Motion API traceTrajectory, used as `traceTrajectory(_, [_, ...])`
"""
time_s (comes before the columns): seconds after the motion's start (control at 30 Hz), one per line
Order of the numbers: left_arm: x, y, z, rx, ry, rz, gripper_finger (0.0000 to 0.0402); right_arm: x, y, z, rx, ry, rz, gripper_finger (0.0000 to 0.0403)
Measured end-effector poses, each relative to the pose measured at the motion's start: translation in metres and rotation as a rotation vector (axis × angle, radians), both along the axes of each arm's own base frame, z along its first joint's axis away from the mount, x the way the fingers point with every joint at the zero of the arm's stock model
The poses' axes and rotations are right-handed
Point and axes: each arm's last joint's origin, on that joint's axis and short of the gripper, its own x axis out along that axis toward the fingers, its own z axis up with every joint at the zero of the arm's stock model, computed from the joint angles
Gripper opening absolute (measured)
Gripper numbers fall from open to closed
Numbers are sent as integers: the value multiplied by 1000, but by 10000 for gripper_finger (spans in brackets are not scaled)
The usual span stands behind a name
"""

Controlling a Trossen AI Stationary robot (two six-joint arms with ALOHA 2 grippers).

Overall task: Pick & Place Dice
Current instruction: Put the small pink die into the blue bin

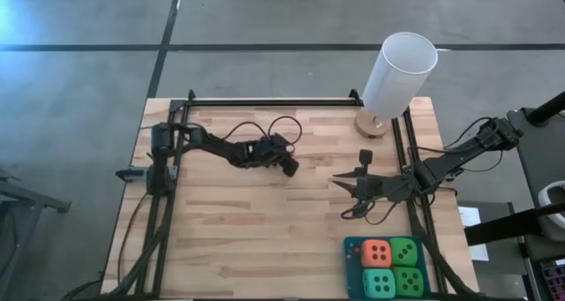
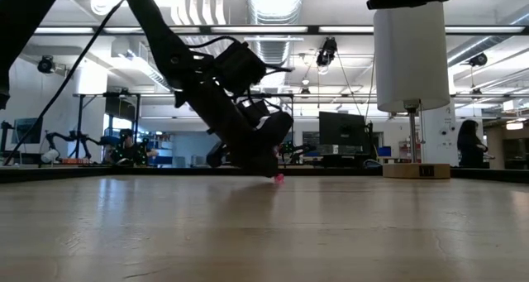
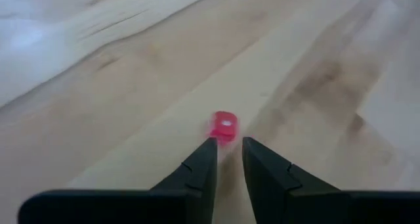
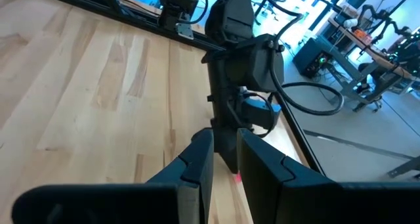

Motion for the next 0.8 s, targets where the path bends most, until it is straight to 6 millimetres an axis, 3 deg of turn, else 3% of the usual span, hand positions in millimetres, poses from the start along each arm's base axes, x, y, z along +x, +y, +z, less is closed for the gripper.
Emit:
traceTrajectory(0.37, [1,-4,7,11,-14,-42,78,0,0,0,21,-9,-6,63])
traceTrajectory(0.53, [-4,-5,34,45,-29,-67,78,0,0,0,34,-12,-7,73])
traceTrajectory(0.8, [-25,-10,81,76,-70,-63,78,4,2,-5,37,9,-13,133])
